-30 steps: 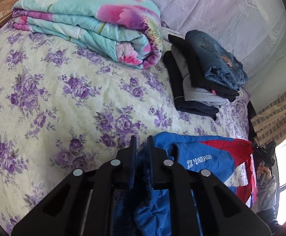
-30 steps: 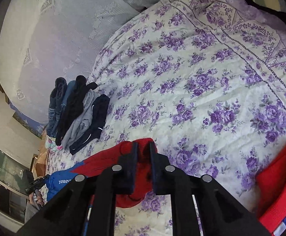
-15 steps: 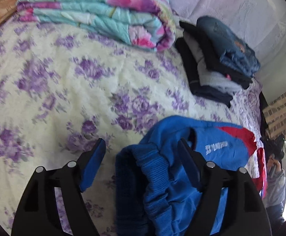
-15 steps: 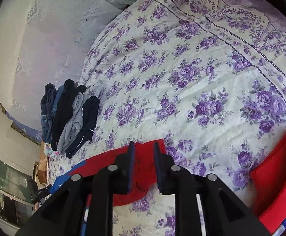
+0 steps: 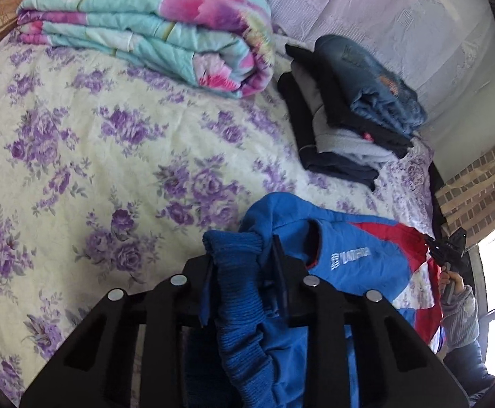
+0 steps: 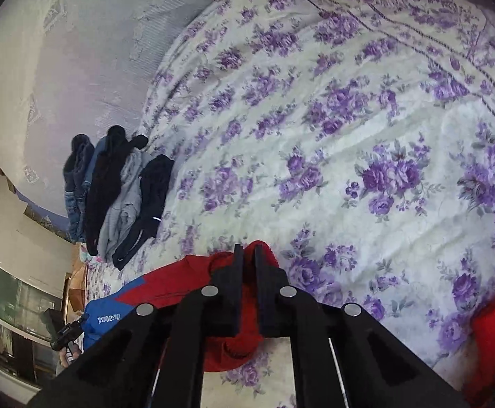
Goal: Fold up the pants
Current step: 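Lift and fold the pants toward the blue waist with both grippers, then release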
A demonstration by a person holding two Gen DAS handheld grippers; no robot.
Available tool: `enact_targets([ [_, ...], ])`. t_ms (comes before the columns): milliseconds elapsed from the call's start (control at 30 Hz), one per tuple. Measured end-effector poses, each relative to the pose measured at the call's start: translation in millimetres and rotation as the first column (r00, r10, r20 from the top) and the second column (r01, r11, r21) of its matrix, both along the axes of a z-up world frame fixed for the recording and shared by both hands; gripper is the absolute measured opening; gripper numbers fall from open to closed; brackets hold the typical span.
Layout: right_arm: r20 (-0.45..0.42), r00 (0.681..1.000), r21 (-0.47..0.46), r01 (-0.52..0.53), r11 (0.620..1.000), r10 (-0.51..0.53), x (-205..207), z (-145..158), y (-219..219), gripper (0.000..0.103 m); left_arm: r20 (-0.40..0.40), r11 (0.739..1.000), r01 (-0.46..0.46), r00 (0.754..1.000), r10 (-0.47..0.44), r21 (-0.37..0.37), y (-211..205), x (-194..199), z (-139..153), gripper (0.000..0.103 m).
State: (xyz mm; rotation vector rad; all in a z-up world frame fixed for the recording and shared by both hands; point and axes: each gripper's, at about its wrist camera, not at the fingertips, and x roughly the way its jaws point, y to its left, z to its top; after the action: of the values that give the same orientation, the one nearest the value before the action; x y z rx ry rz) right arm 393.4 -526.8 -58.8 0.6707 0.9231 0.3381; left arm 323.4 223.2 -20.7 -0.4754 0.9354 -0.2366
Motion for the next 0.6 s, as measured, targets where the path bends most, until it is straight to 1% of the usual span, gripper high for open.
enact_targets([
  [100,0.054,0.999,-0.018,-0.002,1.000,0.003,-19,26,-5,0.005,0.043,1.000,0.011,0.999,-0.011,-0.006,-1,-10,17,0.026],
  [167,0.095,0.995,-0.021,-0.010,1.000,0.012,-40,43,-8,0.005,0.081,1.000,0.024,0.996,-0.022,-0.015,-3,-21,28,0.025],
  [233,0.136,0.991,-0.015,-0.013,1.000,0.015,-67,54,-12,0.005,0.124,0.999,0.041,0.992,-0.038,-0.025,-3,-40,39,0.025],
  [300,0.162,0.987,0.002,-0.008,1.000,0.008,-98,57,-18,0.005,0.155,0.998,0.058,0.987,-0.052,-0.033,-3,-63,45,0.023],
  [367,0.181,0.983,0.018,-0.002,1.000,-0.001,-134,55,-24,0.005,0.175,0.996,0.074,0.983,-0.064,-0.052,0,-89,46,0.022],
  [433,0.196,0.981,0.036,-0.007,0.999,0.000,-175,46,-28,0.005,0.177,0.994,0.084,0.982,-0.071,-0.066,3,-121,38,0.021],
  [533,0.202,0.979,0.009,-0.009,1.000,0.007,-232,28,-30,0.004,0.153,0.991,0.093,0.985,-0.078,-0.098,8,-163,13,0.021],
  [600,0.176,0.984,0.043,0.032,0.999,-0.039,-262,6,-38,0.004,0.140,0.983,0.095,0.987,-0.073,-0.160,15,-185,-4,0.023],
])
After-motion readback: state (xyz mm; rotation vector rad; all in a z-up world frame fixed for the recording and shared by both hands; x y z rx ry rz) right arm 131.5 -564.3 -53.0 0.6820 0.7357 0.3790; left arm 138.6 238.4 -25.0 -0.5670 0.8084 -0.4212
